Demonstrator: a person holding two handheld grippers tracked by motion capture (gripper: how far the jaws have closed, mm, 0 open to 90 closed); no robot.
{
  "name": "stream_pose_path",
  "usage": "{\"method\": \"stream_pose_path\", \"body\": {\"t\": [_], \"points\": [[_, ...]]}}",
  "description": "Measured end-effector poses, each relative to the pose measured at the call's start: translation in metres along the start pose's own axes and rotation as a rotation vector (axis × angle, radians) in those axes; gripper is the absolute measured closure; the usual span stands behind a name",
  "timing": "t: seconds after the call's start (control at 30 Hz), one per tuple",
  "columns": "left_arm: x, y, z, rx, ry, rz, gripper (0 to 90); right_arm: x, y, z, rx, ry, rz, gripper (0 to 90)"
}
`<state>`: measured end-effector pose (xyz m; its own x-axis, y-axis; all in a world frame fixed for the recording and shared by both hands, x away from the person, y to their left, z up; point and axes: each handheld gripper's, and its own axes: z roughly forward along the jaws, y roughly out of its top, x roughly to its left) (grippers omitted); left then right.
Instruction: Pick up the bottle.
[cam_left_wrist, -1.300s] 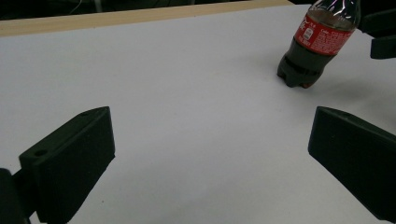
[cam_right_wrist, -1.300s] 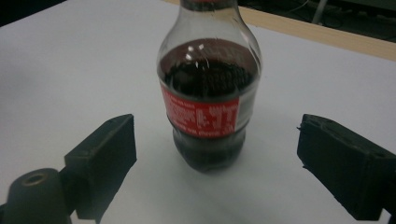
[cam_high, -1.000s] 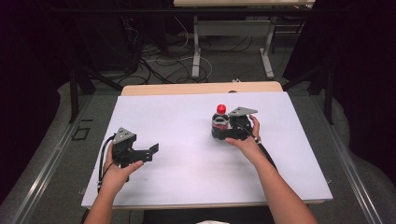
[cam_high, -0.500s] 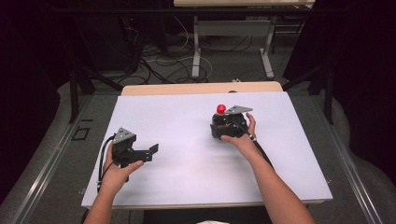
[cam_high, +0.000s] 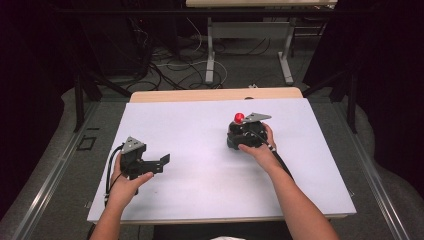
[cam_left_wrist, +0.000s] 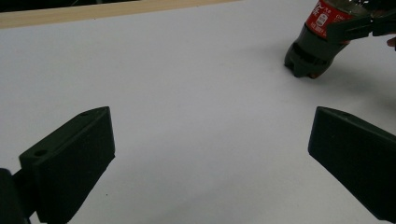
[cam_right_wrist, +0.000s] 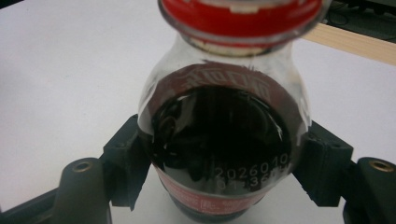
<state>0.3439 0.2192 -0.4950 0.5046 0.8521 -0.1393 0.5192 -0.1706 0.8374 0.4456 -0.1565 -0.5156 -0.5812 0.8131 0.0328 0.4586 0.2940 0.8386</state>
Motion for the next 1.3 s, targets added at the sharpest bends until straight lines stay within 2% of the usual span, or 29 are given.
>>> {"method": "stream_pose_path", "body": {"t": [0.2, 0.23, 0.3, 0.43, 0.5, 0.57, 0.6, 0.67, 0.7, 0.77, 0.87, 0.97, 1.03, 1.1, 1.13, 1.3], "points": [[-0.001, 0.0, 0.0, -0.003, -0.004, -0.007, 0.7, 0.007, -0.002, -0.008, 0.025, 0.021, -0.057, 29.2], [-0.001, 0.001, 0.0, -0.004, -0.003, 0.006, 0.7, 0.008, -0.002, -0.01, 0.032, 0.029, -0.069, 29.2], [-0.002, 0.001, 0.0, -0.003, -0.008, -0.002, 0.7, 0.012, -0.003, -0.014, 0.041, 0.032, -0.08, 29.2], [-0.003, 0.001, 0.0, -0.001, -0.01, 0.011, 0.9, 0.019, -0.004, -0.023, 0.029, 0.058, -0.078, 29.2], [-0.004, 0.002, 0.0, 0.009, -0.013, 0.011, 1.9, 0.026, -0.004, -0.035, 0.031, 0.081, -0.086, 29.2], [-0.006, 0.002, 0.0, 0.016, -0.015, 0.01, 3.2, 0.032, -0.004, -0.043, 0.024, 0.085, -0.096, 29.2], [-0.006, 0.003, 0.0, 0.014, -0.018, 0.006, 3.2, 0.032, -0.004, -0.043, 0.024, 0.085, -0.096, 29.2], [-0.008, 0.004, -0.001, 0.013, -0.027, 0.007, 5.6, 0.042, -0.004, -0.057, 0.033, 0.1, -0.126, 29.3], [-0.008, 0.004, -0.002, 0.01, -0.032, 0.003, 5.6, 0.042, -0.004, -0.057, 0.033, 0.1, -0.126, 29.3], [-0.011, 0.006, -0.003, -0.001, -0.049, 0.0, 6.5, 0.052, -0.005, -0.068, 0.045, 0.121, -0.139, 29.3], [-0.018, 0.01, -0.006, -0.002, -0.071, 0.028, 6.7, 0.06, -0.006, -0.078, 0.042, 0.144, -0.15, 29.3], [-0.023, 0.012, -0.008, -0.009, -0.087, 0.033, 6.7, 0.065, -0.008, -0.084, 0.039, 0.165, -0.159, 29.3], [-0.03, 0.016, -0.009, -0.02, -0.093, 0.055, 7.5, 0.073, -0.011, -0.092, 0.053, 0.202, -0.181, 29.3], [-0.032, 0.017, -0.01, -0.02, -0.092, 0.062, 8.0, 0.078, -0.013, -0.095, 0.044, 0.214, -0.196, 29.3], [-0.038, 0.019, -0.012, -0.017, -0.104, 0.082, 8.2, 0.081, -0.013, -0.096, 0.052, 0.222, -0.203, 29.3], [-0.05, 0.024, -0.016, -0.02, -0.137, 0.107, 10.5, 0.091, -0.016, -0.1, 0.057, 0.26, -0.233, 29.3]]}}
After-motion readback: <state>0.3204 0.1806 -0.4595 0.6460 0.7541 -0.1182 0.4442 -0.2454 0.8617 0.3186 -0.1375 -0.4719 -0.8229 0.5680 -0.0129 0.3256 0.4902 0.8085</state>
